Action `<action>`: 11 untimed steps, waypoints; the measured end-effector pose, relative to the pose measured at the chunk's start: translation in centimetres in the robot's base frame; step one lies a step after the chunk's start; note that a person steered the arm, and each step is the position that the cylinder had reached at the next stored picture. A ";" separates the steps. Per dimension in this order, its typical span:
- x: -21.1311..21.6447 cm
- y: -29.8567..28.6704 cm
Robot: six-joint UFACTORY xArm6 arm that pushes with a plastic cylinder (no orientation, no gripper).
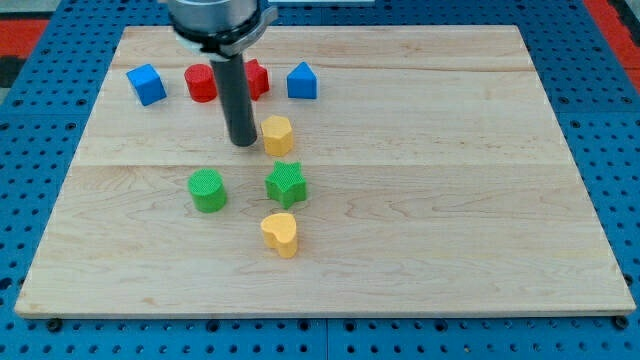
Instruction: Move the yellow hexagon to the right of blue triangle
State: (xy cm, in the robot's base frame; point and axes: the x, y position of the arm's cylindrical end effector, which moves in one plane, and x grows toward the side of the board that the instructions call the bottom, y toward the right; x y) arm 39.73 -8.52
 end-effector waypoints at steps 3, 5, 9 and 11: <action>2.2 1.8; 3.1 6.3; -0.8 9.5; -4.4 10.6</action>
State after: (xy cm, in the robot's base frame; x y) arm 35.34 2.09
